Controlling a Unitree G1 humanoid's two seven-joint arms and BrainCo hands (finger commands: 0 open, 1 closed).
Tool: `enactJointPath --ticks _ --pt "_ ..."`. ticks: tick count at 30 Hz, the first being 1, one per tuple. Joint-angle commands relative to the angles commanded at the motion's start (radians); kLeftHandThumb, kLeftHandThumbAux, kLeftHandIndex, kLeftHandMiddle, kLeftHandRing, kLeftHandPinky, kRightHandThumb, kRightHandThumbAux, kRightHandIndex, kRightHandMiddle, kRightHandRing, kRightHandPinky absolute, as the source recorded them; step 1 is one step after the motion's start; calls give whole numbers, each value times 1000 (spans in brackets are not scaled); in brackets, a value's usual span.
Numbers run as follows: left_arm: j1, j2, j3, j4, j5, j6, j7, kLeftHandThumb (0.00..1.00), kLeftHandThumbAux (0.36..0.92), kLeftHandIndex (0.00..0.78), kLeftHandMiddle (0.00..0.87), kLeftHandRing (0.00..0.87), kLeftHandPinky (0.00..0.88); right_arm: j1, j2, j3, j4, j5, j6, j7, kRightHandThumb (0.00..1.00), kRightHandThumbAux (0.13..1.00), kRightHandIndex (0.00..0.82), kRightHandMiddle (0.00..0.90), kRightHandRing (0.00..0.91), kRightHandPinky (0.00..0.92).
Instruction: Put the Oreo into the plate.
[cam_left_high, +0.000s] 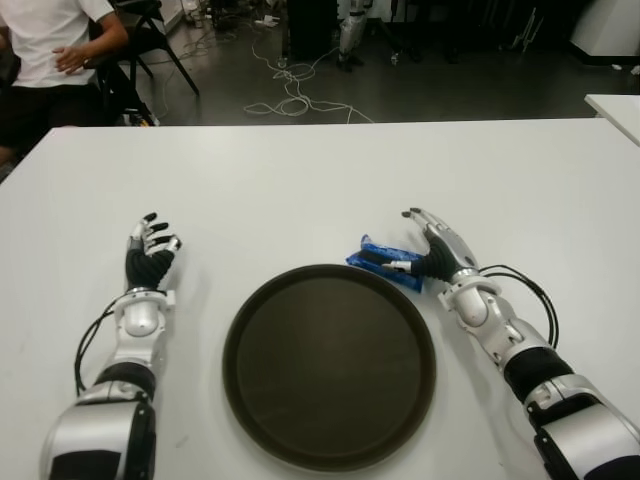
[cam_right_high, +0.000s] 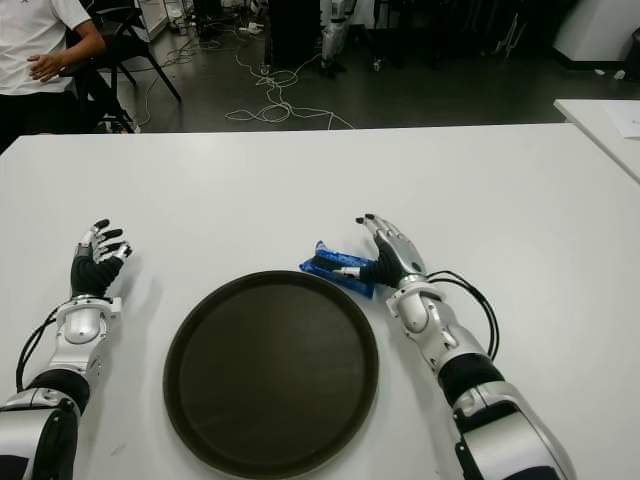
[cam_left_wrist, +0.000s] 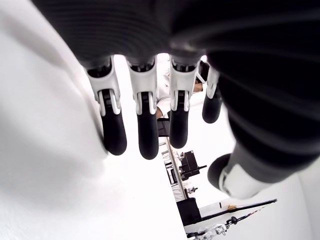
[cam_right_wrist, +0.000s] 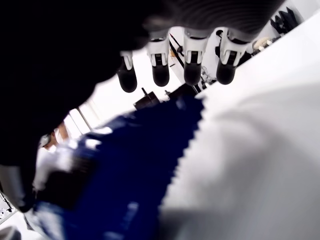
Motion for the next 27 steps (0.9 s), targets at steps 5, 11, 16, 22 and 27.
enactJointPath --ticks 5,11,16,22,27 --pt "0 -1 -2 -1 1 -4 -1 319 674 152 238 265 313 1 -9 7 -22 -3 0 6 0 552 0 0 0 0" --pt "0 -2 -3 -2 1 -3 -1 333 671 154 236 268 322 3 -18 16 -36 -7 5 14 0 567 0 0 0 0" --pt "0 -3 -3 -2 0 -3 0 321 676 152 234 263 312 3 -32 25 -67 -14 22 44 0 554 0 0 0 0" --pt "0 -5 -1 -1 -3 -1 -5 309 674 149 229 256 304 7 -36 38 -110 -34 49 72 0 549 0 0 0 0" --pt "0 -6 -3 -2 0 -3 -2 320 673 148 225 253 302 7 -45 55 -135 -54 63 94 0 569 0 0 0 0"
